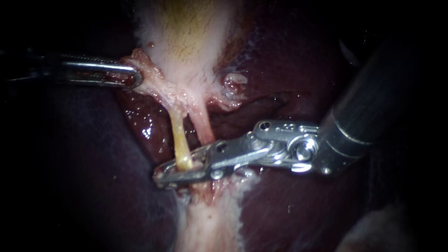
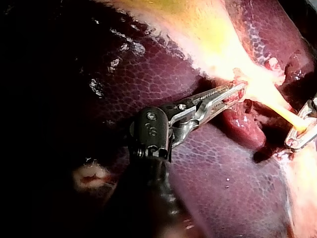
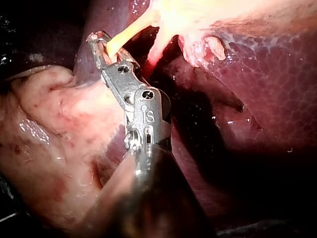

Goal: Clipping second clip left tube

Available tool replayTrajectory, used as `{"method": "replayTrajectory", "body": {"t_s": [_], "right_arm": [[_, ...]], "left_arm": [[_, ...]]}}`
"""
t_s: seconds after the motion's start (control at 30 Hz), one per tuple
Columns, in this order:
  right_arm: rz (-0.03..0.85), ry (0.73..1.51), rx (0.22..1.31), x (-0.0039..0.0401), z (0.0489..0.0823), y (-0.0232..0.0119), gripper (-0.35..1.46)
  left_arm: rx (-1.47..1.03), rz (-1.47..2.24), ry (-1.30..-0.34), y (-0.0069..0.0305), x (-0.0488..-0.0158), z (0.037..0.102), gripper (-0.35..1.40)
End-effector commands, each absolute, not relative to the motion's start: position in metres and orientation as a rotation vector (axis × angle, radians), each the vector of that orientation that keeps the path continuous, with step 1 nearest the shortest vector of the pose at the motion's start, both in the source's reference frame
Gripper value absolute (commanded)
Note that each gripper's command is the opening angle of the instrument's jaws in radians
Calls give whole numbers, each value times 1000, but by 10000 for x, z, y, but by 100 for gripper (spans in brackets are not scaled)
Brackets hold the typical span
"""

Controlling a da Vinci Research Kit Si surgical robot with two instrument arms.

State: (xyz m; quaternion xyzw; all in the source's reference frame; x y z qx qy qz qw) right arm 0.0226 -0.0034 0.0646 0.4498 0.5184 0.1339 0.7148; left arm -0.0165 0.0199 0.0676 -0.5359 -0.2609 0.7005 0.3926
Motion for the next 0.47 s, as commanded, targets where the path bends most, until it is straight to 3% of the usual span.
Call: {"method": "replayTrajectory", "body": {"t_s": [0.03,0.47], "right_arm": [[296,1148,995,226,647,-34,-35],[304,1143,1002,224,650,-35,-35]], "left_arm": [[-1360,1778,-662,199,-165,676,-35],[-1360,1778,-662,200,-165,677,-35]]}}
